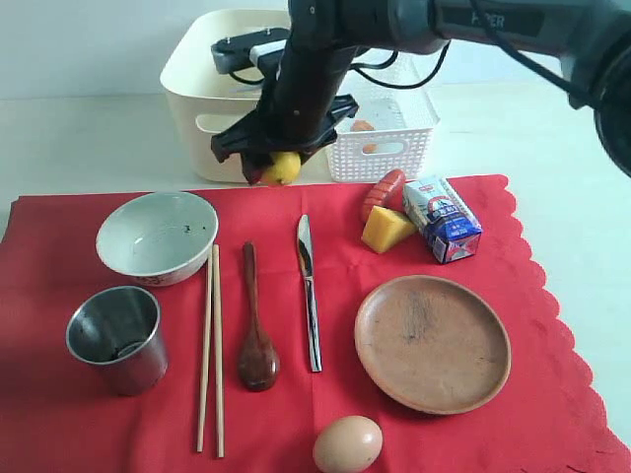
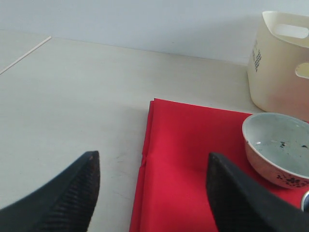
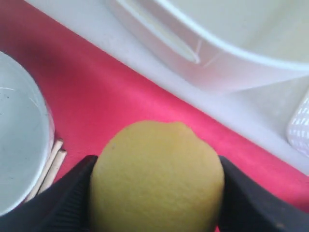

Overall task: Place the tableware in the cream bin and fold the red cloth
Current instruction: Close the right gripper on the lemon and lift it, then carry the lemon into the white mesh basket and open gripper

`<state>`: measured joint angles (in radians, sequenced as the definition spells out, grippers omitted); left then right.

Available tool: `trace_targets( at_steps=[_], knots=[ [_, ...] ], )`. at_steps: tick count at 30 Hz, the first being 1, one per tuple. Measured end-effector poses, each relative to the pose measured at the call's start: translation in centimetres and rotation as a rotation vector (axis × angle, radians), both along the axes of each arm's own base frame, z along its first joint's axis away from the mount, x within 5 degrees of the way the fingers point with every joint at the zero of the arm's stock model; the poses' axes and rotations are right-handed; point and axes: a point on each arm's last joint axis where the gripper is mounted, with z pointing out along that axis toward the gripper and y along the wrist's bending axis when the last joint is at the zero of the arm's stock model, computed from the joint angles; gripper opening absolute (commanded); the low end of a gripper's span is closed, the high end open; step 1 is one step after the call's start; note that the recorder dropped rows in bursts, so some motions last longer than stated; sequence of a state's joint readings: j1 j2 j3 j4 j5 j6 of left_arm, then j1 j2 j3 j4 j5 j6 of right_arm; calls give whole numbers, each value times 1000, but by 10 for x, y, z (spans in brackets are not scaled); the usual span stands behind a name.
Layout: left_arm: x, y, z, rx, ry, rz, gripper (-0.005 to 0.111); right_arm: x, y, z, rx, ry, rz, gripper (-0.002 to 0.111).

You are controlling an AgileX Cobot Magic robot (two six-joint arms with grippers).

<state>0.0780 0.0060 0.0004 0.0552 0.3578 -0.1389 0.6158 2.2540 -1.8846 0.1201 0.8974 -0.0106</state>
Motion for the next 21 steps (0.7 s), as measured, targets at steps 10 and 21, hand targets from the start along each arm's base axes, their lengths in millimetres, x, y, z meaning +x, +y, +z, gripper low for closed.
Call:
trace_targets(
  at_steps=[10,21],
  knots=[
    [0,0,0,0,0,0,62,-10,-7,61,51,-122,55,0],
    [0,0,0,0,0,0,62,-11,-24,104,28,-274,64,0]
  ],
)
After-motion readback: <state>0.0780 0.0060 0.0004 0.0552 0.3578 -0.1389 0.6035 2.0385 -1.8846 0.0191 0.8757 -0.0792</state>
